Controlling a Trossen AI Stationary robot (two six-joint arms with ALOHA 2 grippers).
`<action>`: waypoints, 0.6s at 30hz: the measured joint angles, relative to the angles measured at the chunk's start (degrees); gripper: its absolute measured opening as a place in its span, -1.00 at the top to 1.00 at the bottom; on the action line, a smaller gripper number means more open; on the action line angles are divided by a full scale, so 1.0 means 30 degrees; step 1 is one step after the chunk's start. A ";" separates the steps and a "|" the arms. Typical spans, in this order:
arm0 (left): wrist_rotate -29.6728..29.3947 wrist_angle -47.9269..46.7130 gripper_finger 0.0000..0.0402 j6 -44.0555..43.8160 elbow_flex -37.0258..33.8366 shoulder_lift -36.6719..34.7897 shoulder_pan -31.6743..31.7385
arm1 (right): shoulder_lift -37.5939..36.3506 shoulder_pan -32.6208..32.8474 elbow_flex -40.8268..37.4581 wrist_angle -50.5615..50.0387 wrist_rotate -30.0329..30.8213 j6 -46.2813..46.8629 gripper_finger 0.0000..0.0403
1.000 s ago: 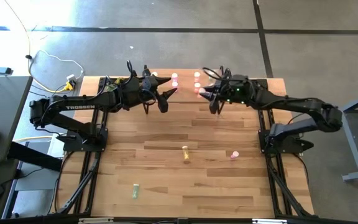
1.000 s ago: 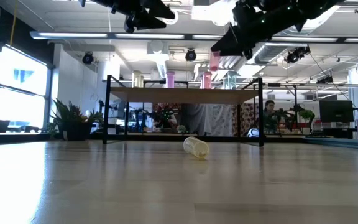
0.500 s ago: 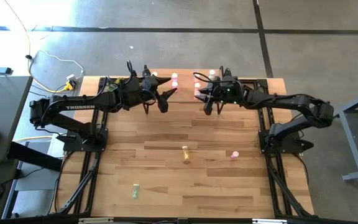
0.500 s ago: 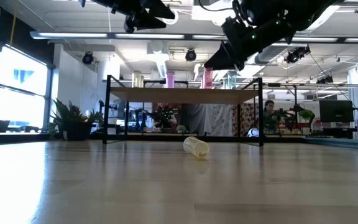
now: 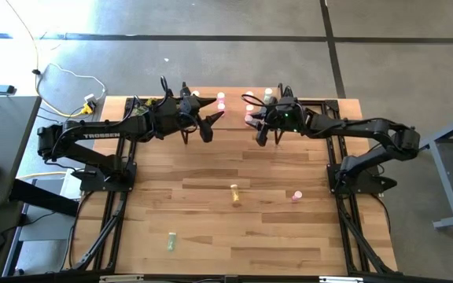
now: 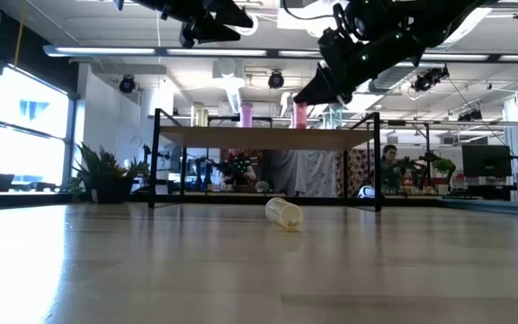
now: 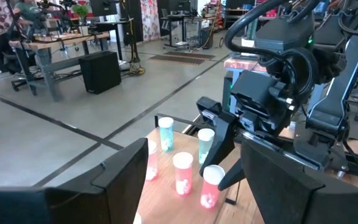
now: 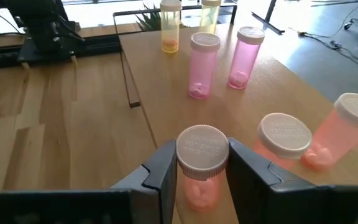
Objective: Pick and place medicine bottles onto shelf by color
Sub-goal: Put the red pill bottle on the shelf
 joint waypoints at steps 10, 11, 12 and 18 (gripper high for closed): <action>0.0000 0.0000 -0.22 0.0001 0.0000 0.0000 0.0000 | 0.0000 0.0007 0.0018 -0.0145 0.0533 -0.0246 0.48; 0.0000 0.0000 -0.22 0.0000 0.0000 0.0000 0.0000 | 0.0000 0.0007 0.0018 -0.0146 0.0533 -0.0238 0.48; 0.0000 0.0000 -0.22 0.0002 -0.0002 0.0000 0.0000 | 0.0000 0.0007 0.0018 -0.0160 0.0533 -0.0231 0.47; 0.0000 0.0000 -0.22 0.0006 0.0000 0.0000 0.0000 | 0.0066 0.0000 -0.0026 -0.0695 0.0591 -0.0189 0.28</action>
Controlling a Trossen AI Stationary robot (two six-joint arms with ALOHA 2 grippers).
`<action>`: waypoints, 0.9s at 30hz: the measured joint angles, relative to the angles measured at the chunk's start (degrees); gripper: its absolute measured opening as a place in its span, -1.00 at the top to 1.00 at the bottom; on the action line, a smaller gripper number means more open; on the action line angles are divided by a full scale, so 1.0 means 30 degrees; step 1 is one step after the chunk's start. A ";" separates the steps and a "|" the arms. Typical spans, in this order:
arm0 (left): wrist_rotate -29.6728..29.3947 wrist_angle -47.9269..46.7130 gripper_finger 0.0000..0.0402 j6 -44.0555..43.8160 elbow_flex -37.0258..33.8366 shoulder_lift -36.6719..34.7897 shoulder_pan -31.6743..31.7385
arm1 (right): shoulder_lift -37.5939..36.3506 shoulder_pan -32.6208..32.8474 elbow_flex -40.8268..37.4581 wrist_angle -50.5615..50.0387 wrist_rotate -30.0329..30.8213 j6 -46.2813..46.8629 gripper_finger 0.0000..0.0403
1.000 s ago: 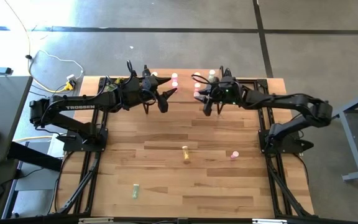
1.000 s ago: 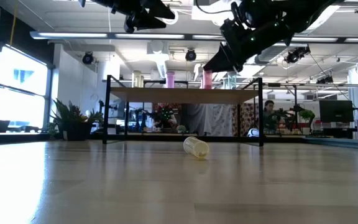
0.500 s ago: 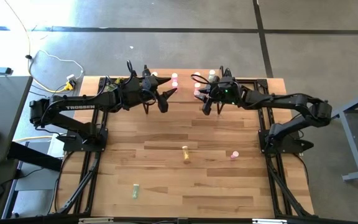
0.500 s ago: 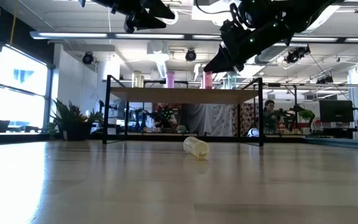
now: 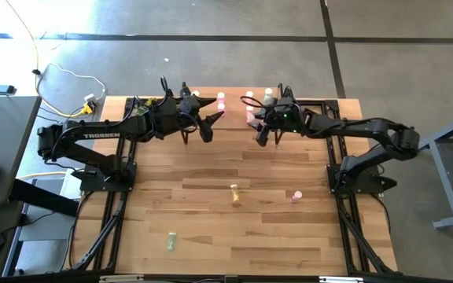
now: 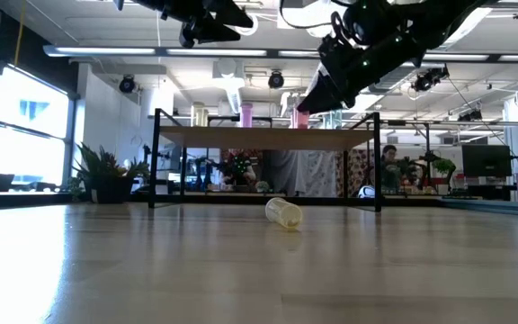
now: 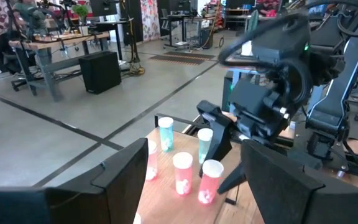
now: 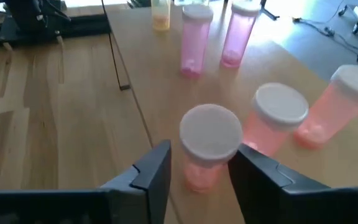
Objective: Pick and place medicine bottles onto shelf by color
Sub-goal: Put the red pill bottle on the shelf, then put the blue pill bottle on the shelf
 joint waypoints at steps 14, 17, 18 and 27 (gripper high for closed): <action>0.0000 -0.0007 -0.22 -0.0009 0.0000 0.0000 0.0000 | -0.0460 0.0002 0.0007 0.0316 -0.0027 0.0111 0.13; 0.0006 -0.0001 -0.22 -0.0070 0.0000 0.0000 0.0000 | -0.0938 0.0007 0.0007 0.0366 -0.0075 0.0114 0.12; 0.0007 -0.0004 -0.22 -0.0065 0.0000 0.0000 0.0000 | -0.1118 0.0007 0.0007 0.0347 -0.0085 0.0132 0.12; 0.0007 -0.0007 -0.22 -0.0016 -0.0004 0.0000 0.0000 | -0.3178 0.0291 0.0029 -0.1469 -0.0498 0.1877 0.12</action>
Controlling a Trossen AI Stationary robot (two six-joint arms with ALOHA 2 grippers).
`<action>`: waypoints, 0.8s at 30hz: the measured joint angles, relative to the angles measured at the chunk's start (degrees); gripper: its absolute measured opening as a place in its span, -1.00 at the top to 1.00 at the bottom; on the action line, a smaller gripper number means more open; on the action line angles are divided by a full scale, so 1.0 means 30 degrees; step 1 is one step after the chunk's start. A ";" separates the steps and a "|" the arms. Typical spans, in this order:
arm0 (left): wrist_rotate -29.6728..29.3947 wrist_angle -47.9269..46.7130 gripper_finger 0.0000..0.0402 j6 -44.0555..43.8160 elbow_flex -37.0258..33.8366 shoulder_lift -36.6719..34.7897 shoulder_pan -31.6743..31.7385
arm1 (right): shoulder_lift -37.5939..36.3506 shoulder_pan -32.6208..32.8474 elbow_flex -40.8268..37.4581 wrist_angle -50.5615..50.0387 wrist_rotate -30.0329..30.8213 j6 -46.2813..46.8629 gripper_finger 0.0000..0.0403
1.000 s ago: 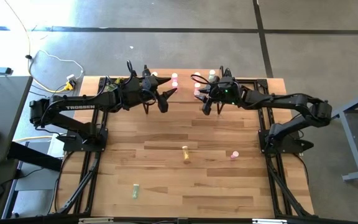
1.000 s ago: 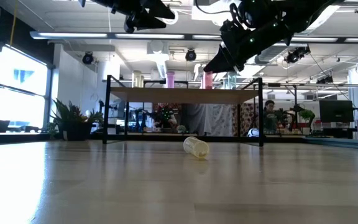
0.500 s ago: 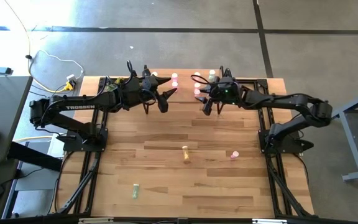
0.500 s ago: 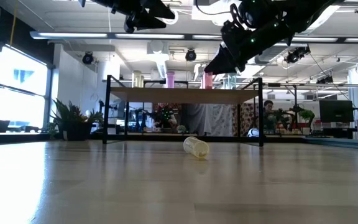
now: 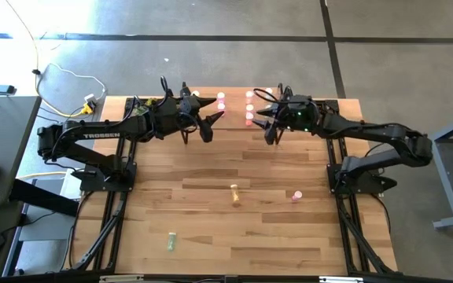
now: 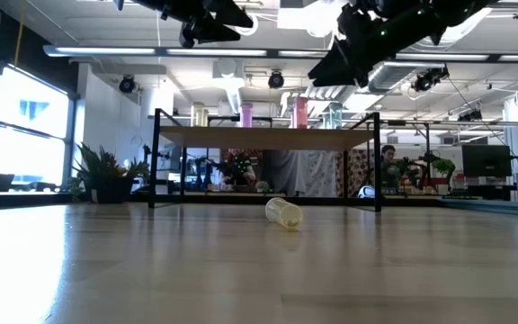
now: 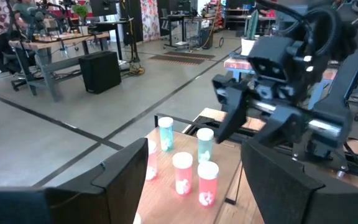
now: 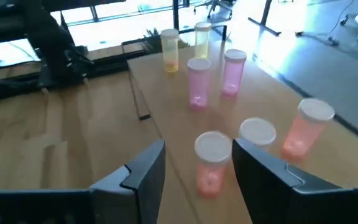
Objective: Pick and place medicine bottles onto shelf by color
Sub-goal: Put the blue pill bottle on the shelf
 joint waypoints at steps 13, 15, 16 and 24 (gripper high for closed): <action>0.1561 -0.1971 -0.22 -0.0048 -0.0001 -0.0136 -0.0105 | -0.3522 0.3602 0.0007 -0.8626 -0.0027 0.7132 0.12; 0.2189 -0.2479 -0.22 -0.0209 -0.0003 -0.0354 -0.0294 | -0.3720 0.4369 0.0007 -0.9404 -0.0019 0.8650 0.12; 0.2412 -0.2697 -0.22 -0.0416 0.0004 -0.0513 -0.0442 | -0.3790 0.4755 0.0007 -0.9753 -0.0016 0.9428 0.12; 0.2543 -0.7285 -0.22 -0.3913 0.0004 -0.1698 -0.2375 | -0.3781 0.7949 0.0007 -1.3283 0.0178 1.6473 0.12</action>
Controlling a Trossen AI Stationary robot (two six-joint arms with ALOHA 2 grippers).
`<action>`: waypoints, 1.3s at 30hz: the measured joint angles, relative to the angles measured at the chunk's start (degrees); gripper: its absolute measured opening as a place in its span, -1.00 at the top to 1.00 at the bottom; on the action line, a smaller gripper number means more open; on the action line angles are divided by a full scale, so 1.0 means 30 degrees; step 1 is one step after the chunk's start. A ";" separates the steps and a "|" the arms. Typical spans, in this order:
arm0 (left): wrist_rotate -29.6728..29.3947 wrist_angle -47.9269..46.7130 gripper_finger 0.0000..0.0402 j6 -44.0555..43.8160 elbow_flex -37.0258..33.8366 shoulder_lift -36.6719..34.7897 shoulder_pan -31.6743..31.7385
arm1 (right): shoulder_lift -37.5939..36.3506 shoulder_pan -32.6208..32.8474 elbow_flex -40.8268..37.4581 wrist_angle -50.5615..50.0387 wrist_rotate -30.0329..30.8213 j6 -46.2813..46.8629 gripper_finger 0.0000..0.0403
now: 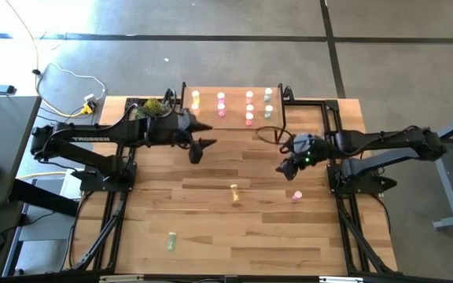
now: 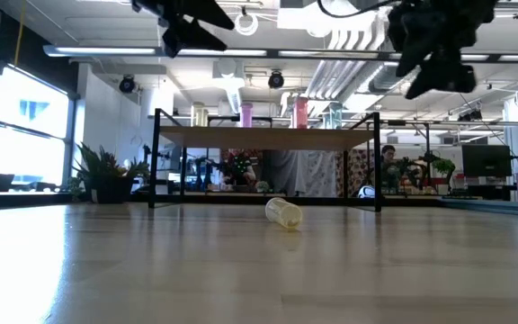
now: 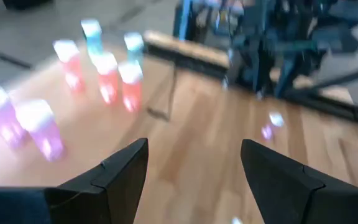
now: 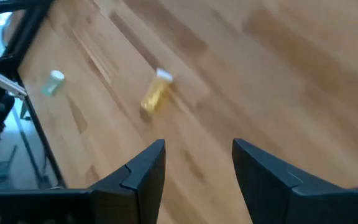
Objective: Pick and place medicine bottles onto shelf by color
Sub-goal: Put the blue pill bottle on the shelf
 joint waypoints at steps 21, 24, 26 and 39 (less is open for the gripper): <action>-0.0984 -1.0204 -0.22 -1.4104 0.0000 -0.0393 -0.9333 | 0.0005 0.6186 0.0000 -0.4227 0.3348 1.0800 0.12; -0.1045 -1.1089 -0.22 -1.6843 0.0000 -0.0385 -1.0763 | 0.0001 0.5966 0.0000 -0.4060 0.4207 1.0700 0.12; -0.1328 -1.1192 -0.22 -1.8560 -0.0001 -0.0385 -1.1681 | 0.0007 0.5760 0.0000 -0.3986 0.4458 1.0262 0.12; -0.2003 -1.0961 -0.22 -2.8846 0.0000 0.1692 -1.5679 | 0.0007 0.4671 0.0000 -0.2811 0.4438 0.8078 0.12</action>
